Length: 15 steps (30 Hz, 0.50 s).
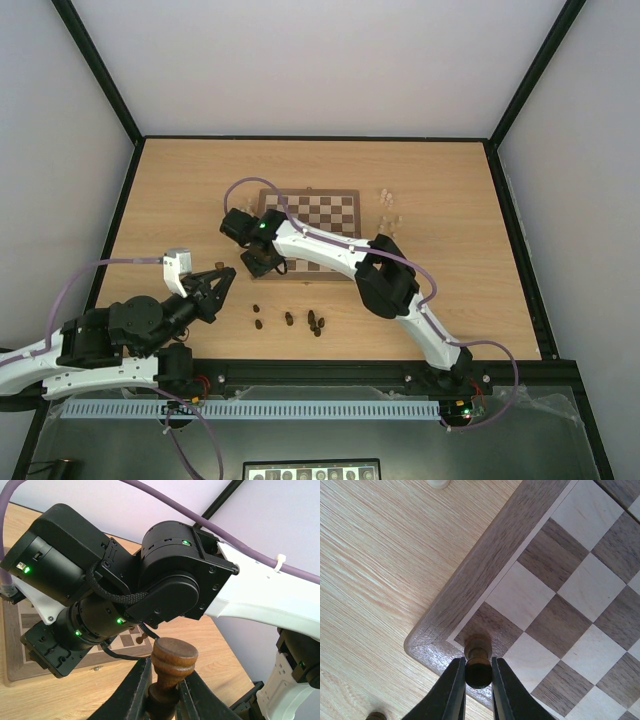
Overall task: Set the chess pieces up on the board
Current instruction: Place the chess piece on the chessboard.
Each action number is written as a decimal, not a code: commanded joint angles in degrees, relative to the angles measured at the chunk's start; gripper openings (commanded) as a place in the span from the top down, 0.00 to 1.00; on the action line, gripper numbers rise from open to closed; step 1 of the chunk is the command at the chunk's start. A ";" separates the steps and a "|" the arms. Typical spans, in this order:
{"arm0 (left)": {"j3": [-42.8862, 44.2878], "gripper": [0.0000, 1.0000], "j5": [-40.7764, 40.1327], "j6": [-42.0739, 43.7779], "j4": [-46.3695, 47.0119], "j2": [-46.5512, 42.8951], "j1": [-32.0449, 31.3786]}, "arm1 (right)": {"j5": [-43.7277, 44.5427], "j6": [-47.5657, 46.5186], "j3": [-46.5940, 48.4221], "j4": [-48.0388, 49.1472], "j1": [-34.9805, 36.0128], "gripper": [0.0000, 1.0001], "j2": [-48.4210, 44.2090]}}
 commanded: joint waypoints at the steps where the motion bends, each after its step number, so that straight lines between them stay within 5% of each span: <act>1: 0.73 0.87 -0.31 0.72 0.23 -0.07 0.24 | 1.10 0.14 0.51 -2.52 0.10 0.85 1.44; 15: 0.71 0.87 -0.16 0.86 0.85 0.63 0.24 | 1.53 0.05 0.02 -1.86 -1.24 0.85 2.05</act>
